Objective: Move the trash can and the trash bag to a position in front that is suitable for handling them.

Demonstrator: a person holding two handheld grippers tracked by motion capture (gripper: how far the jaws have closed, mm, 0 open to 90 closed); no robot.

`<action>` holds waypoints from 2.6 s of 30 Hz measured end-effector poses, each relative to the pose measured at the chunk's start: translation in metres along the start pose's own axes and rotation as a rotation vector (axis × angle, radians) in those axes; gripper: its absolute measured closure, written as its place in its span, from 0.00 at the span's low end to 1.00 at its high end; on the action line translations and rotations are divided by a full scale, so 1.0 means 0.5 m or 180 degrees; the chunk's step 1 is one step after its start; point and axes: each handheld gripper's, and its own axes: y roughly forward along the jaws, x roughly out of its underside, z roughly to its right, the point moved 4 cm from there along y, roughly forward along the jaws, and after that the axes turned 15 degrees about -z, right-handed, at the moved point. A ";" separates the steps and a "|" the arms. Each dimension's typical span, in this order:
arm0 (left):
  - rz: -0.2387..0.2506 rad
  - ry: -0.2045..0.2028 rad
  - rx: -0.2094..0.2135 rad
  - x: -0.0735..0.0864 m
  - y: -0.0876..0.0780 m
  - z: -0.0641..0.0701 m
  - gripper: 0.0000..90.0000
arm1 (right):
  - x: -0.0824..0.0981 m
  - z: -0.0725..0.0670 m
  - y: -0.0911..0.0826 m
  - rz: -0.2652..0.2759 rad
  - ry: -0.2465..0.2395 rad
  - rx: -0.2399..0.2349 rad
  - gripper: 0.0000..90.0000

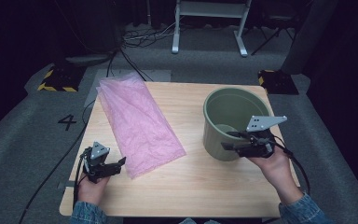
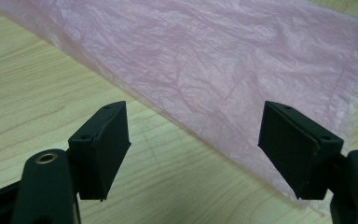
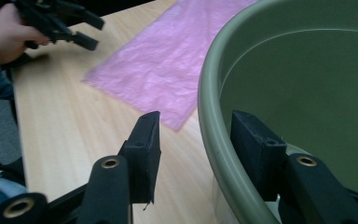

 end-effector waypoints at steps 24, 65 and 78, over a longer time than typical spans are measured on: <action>-0.0051 0.0053 -0.0006 -0.023 0.018 0.008 0.27 | 0.015 -0.214 -0.006 -0.0077 -0.0411 -0.0577 0.56; -0.0106 -0.0003 -0.0055 -0.020 0.021 -0.006 0.28 | 0.101 -0.047 -0.178 0.0566 0.0207 0.0533 0.45; -0.0138 -0.0080 -0.0043 -0.020 0.024 -0.013 0.28 | 0.265 0.053 -0.025 0.0122 0.0841 0.0691 0.45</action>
